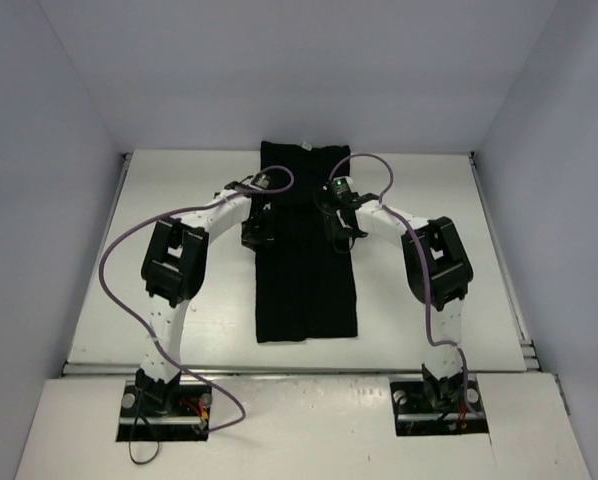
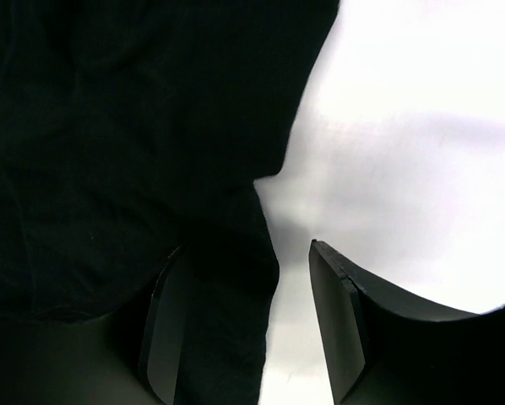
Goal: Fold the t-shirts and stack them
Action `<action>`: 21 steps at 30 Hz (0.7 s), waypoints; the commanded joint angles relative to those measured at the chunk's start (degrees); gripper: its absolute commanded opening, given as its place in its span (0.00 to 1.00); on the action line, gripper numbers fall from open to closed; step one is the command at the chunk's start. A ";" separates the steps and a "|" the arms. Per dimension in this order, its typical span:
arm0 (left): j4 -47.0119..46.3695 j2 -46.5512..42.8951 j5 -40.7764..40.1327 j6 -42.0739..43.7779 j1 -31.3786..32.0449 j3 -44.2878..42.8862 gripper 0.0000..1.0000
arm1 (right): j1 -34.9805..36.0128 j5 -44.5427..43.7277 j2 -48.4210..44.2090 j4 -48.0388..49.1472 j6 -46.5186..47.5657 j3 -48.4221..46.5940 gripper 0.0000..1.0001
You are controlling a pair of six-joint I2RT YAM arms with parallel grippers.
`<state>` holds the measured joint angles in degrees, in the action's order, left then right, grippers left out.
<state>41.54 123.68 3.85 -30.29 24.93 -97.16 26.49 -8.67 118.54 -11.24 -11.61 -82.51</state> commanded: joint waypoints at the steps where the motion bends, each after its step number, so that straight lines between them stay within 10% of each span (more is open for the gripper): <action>1: -0.62 -1.15 0.45 2.42 -1.82 -2.50 0.45 | -1.63 -0.88 -0.41 -0.59 2.48 -4.32 0.55; 7: 0.02 -18.32 3.27 1.18 -2.57 5.33 0.63 | -1.35 -0.73 -15.93 -0.71 -5.37 5.71 0.56; 21: -7.58 -42.54 9.77 -15.59 11.73 43.46 0.64 | 6.85 6.27 -45.02 -2.09 -23.20 38.20 0.57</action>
<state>37.89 83.26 12.59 -38.96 34.48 -58.30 28.91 -4.34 76.22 -12.66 -28.11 -48.14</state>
